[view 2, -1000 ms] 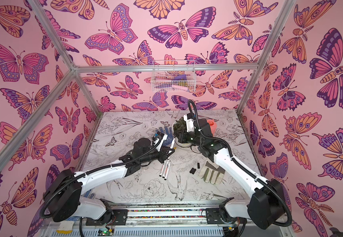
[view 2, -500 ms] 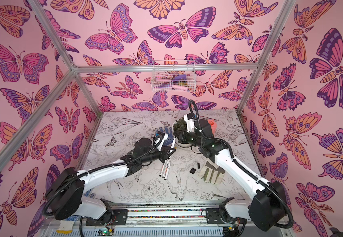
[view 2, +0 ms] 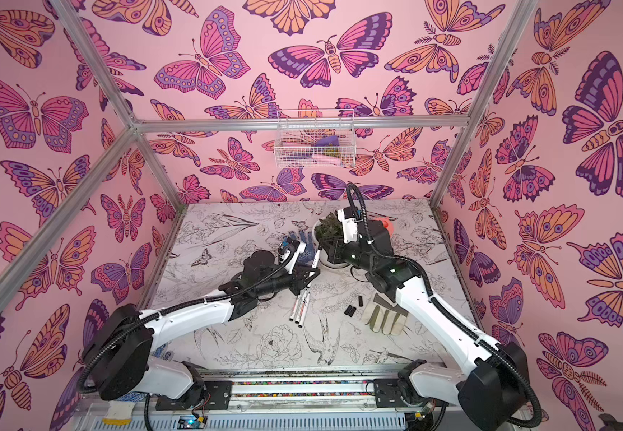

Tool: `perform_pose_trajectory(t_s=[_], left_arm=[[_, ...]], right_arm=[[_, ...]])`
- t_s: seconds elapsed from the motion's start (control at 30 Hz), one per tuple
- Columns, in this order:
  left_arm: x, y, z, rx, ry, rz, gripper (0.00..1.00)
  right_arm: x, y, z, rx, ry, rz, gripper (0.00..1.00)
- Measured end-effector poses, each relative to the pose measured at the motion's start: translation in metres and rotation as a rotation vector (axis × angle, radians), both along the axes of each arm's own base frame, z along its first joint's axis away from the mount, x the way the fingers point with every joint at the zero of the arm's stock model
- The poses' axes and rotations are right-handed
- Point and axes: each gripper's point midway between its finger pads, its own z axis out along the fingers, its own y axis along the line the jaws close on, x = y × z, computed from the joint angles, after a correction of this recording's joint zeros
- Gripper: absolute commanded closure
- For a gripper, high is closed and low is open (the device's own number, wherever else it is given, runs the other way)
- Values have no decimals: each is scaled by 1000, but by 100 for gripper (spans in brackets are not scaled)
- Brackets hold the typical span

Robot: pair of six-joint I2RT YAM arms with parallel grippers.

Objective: Insert the pens into the pen caps
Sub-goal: 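Lower the black cap onto the marker tip held by the left gripper, then open the right gripper off the cap while the left holds the capped marker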

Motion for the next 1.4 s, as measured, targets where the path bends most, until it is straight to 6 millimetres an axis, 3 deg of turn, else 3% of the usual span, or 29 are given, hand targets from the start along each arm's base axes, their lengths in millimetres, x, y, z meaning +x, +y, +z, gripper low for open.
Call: perform_pose_trajectory(t_s=[0.77,1.4], left_arm=[[1,7,-14,3,5,31,100],[-1,6,-9,13,-92,31,100]], right_arm=[[-6,7,-14,-40,24,117,100],[-16,9,-13,-72,52,183,99]])
